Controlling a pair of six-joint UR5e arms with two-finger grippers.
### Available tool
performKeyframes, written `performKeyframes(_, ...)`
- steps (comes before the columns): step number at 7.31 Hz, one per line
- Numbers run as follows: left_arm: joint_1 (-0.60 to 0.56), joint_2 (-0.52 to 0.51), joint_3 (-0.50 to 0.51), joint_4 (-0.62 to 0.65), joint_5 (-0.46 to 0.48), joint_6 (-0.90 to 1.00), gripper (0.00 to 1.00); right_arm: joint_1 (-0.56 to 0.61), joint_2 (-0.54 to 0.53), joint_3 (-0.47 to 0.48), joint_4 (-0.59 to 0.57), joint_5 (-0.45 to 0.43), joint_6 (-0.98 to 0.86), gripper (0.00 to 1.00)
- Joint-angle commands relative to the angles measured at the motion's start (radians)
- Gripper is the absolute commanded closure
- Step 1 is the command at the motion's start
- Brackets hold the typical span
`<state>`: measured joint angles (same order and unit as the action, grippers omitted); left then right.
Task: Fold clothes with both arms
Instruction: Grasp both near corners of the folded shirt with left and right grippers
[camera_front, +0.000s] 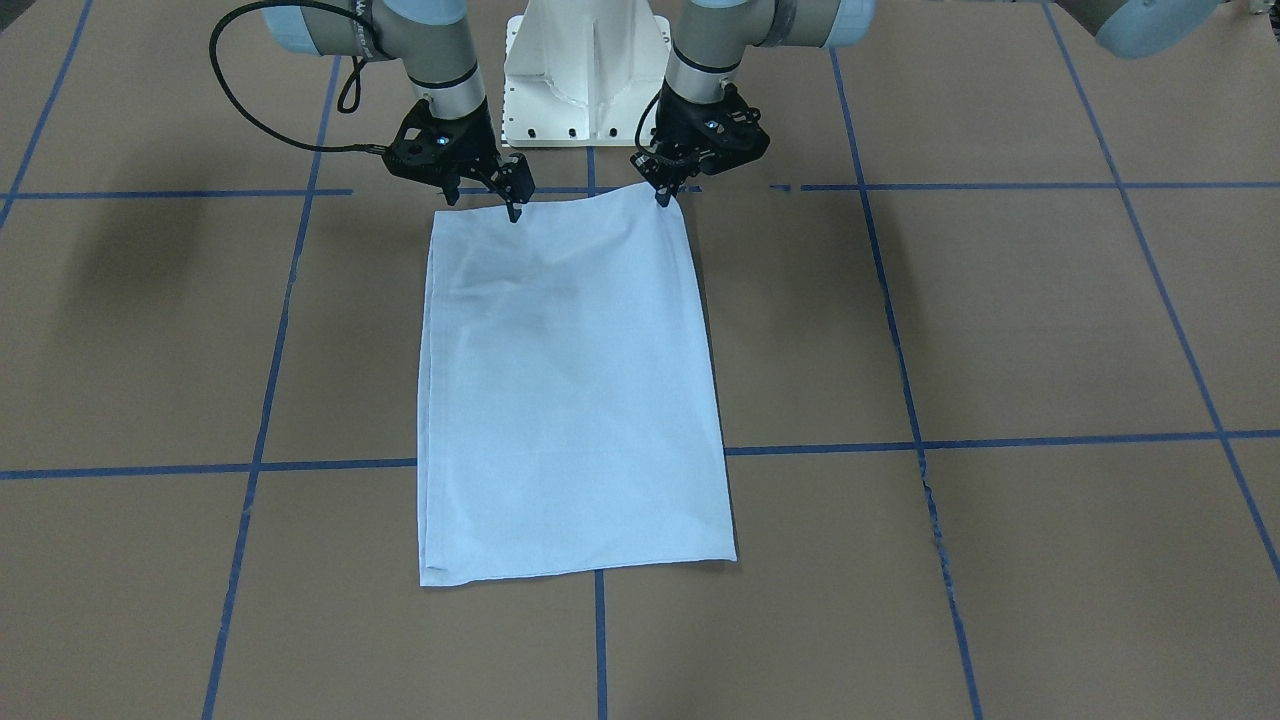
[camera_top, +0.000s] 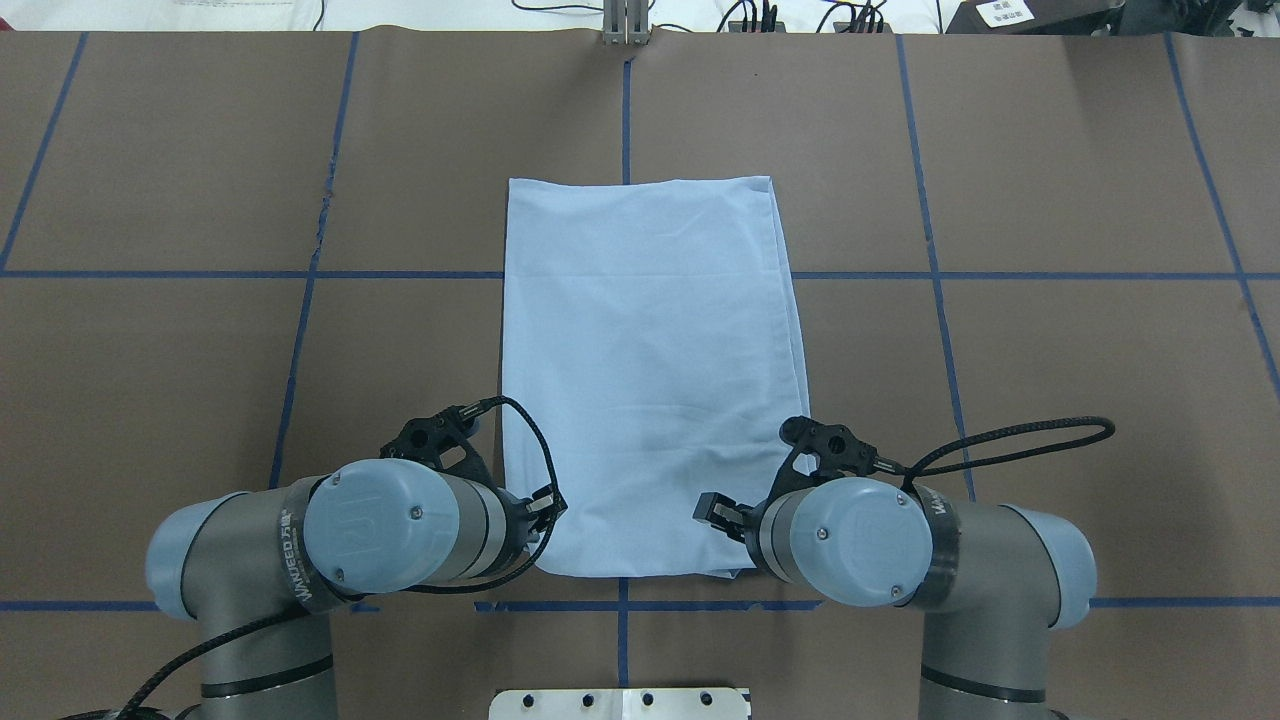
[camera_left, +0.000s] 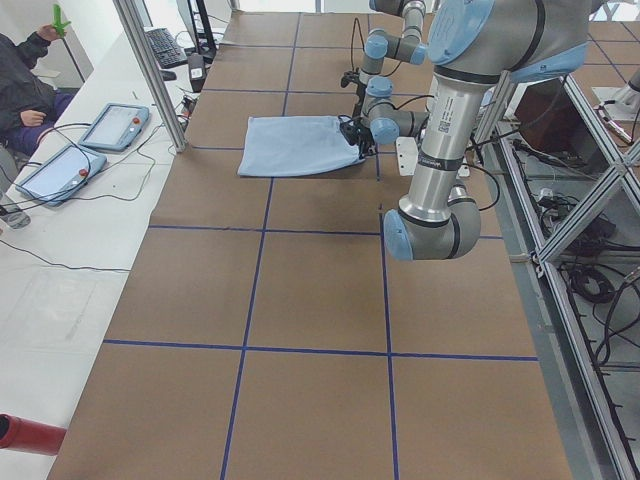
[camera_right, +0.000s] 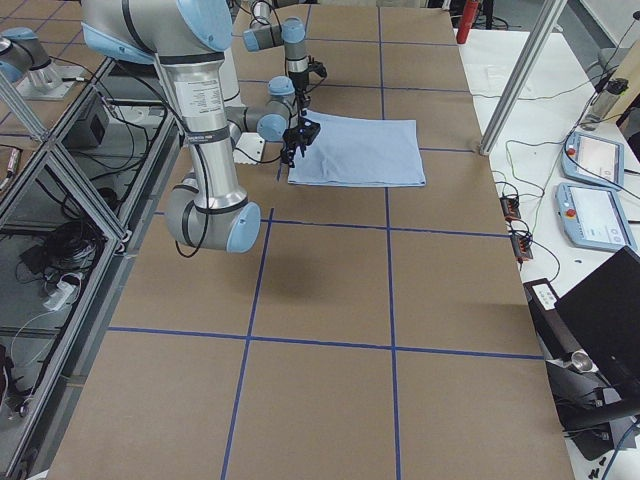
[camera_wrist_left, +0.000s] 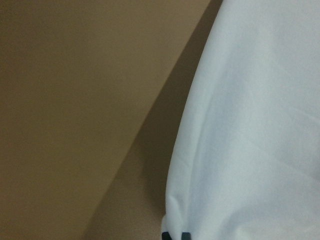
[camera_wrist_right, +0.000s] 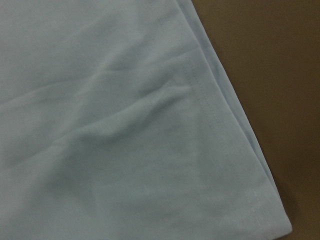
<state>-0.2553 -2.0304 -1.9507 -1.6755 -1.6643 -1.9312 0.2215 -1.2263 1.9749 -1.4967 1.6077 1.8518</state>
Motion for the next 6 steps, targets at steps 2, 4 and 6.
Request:
performKeyframes(2, 0.001, -0.001, 0.003, -0.003, 0.000, 0.001, 1.00, -0.050, -0.004, -0.031, -0.002, -0.028, 0.061, 0.00)
performKeyframes(4, 0.001, 0.003, 0.003, -0.003, 0.000, 0.001, 1.00, -0.051, 0.001, -0.045, -0.002, -0.038, 0.060, 0.00)
performKeyframes(6, 0.001, 0.009, 0.003, -0.004, 0.001, 0.001, 1.00, -0.051, 0.005, -0.053, -0.003, -0.040, 0.060, 0.00)
